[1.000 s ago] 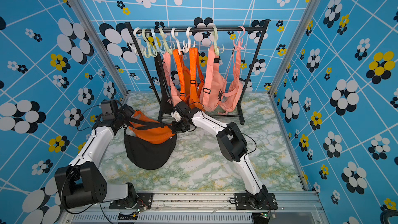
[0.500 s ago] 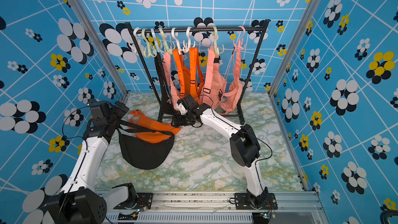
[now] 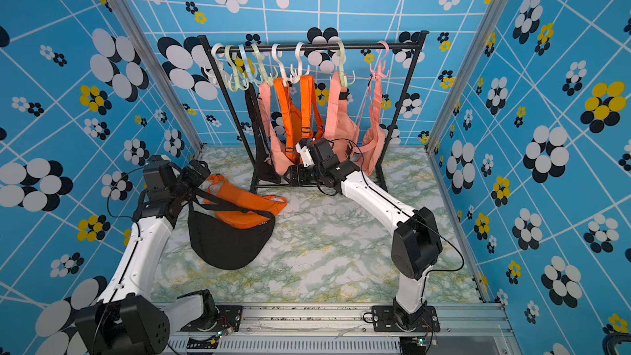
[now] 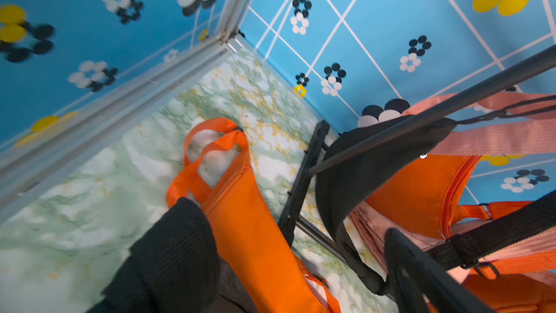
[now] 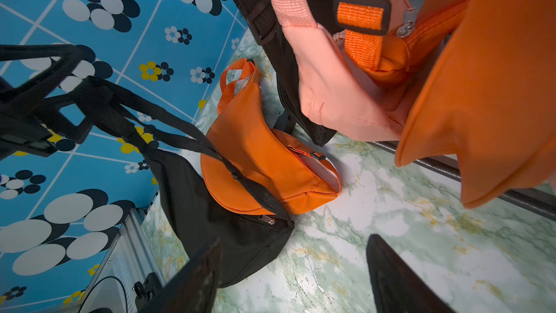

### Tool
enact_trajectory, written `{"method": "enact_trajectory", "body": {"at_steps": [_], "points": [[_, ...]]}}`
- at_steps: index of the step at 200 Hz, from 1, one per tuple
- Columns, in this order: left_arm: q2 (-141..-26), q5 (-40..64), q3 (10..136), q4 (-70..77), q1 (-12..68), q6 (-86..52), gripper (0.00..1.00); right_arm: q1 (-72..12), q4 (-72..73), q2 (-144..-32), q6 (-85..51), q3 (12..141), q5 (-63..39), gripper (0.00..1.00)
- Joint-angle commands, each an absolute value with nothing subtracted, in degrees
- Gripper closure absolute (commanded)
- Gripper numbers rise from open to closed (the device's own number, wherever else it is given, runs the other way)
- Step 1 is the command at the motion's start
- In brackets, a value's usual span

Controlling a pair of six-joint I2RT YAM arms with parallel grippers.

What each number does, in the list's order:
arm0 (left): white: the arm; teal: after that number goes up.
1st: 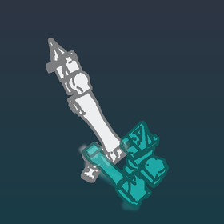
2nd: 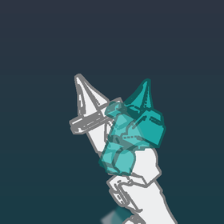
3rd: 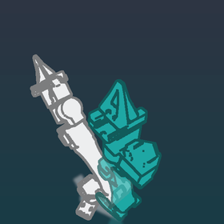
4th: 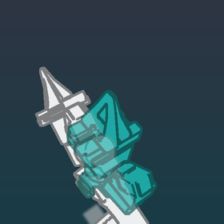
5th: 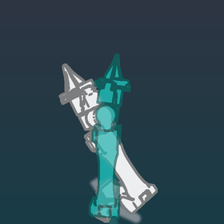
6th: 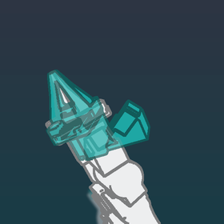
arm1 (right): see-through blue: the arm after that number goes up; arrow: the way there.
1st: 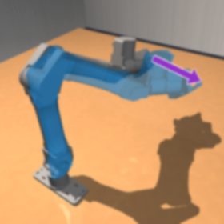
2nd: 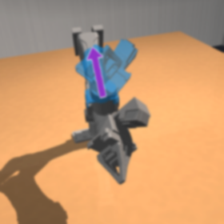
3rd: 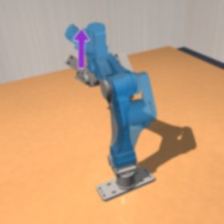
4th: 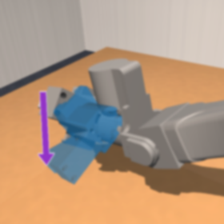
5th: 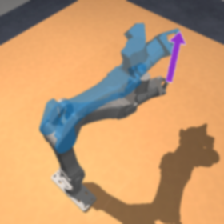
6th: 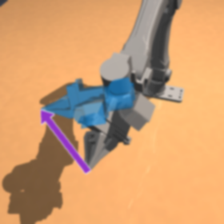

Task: Take the bag off the hook
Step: Place the bag at the center of the board.

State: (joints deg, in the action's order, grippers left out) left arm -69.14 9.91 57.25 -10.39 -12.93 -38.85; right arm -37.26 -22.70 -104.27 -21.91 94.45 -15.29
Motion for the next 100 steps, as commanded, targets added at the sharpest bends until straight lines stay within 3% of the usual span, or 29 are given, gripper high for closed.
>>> {"method": "enact_trajectory", "body": {"at_steps": [1, 53, 100], "points": [[-72.1, 22.9, 56.5, -1.6, -14.0, -46.0, 0.01, -37.4, -21.5, -102.6, -21.4, 93.3, -15.3, 0.23], [-77.7, 36.3, 58.0, 11.8, -14.3, -61.3, 0.01, -37.3, -22.2, -102.1, -19.9, 92.6, -15.5, 0.23], [-80.9, 39.1, 52.4, 28.1, -15.6, -78.8, 0.01, -37.0, -22.4, -102.2, -19.9, 92.2, -16.2, 0.23]]}}
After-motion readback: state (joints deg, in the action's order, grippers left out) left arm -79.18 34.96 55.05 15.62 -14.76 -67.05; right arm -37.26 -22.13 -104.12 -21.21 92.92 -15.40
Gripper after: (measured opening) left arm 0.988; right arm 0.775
